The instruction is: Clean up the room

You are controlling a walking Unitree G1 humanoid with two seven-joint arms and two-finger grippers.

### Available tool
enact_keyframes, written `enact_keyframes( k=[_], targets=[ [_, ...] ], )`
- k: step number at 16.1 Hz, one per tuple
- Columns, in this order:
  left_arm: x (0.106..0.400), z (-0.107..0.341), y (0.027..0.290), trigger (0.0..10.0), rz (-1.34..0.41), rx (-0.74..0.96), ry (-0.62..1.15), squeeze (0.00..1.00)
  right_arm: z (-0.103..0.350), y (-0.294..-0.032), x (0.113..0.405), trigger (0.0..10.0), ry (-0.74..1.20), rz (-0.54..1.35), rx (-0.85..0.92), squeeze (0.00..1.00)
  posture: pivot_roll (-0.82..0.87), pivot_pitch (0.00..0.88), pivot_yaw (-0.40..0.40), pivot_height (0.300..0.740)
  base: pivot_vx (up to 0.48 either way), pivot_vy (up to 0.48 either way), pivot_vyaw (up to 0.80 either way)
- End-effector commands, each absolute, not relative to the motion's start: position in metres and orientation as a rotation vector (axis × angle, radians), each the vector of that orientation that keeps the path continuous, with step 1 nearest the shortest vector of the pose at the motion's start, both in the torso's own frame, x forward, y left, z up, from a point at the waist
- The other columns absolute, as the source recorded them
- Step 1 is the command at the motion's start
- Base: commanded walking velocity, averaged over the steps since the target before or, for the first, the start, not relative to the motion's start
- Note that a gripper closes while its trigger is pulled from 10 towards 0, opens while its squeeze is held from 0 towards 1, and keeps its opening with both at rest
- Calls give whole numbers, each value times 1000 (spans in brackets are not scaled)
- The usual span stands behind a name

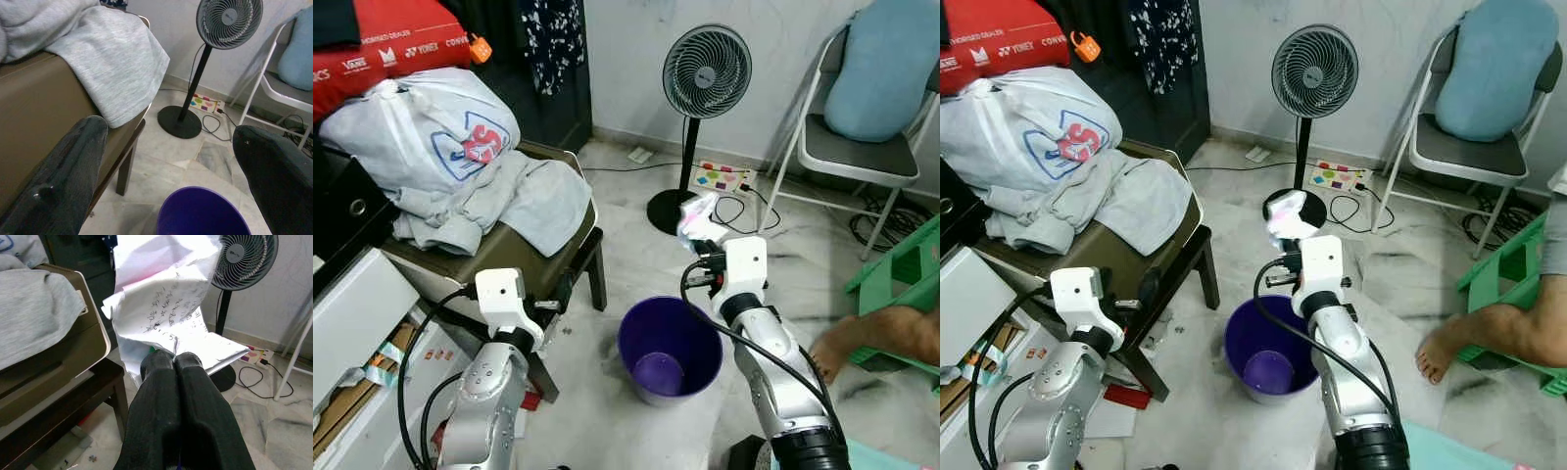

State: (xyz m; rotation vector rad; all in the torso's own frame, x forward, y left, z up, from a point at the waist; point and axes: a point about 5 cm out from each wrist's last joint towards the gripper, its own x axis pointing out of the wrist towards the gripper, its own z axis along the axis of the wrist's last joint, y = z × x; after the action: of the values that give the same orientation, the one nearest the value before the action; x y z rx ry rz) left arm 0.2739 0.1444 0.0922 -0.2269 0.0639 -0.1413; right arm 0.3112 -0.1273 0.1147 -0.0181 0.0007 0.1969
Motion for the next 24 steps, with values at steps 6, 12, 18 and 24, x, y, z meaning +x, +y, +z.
enact_keyframes(
  k=[6,12,18,24],
  targets=[
    [273,94,144,10000,-142,-233,57,0,114,-124,312,10000,6,202,-8,0,-48,95,2,740,282,0,0],
    [272,93,144,10000,-149,-241,57,0,114,-125,311,10000,6,201,-11,0,-53,98,1,740,48,0,0],
    [272,94,144,10000,-149,-239,53,0,114,-125,311,10000,9,198,-5,0,-52,101,2,740,292,0,0],
    [272,94,143,10000,-156,-244,53,0,113,-126,311,10000,13,191,-17,0,-52,101,2,740,325,0,0]
  ],
)
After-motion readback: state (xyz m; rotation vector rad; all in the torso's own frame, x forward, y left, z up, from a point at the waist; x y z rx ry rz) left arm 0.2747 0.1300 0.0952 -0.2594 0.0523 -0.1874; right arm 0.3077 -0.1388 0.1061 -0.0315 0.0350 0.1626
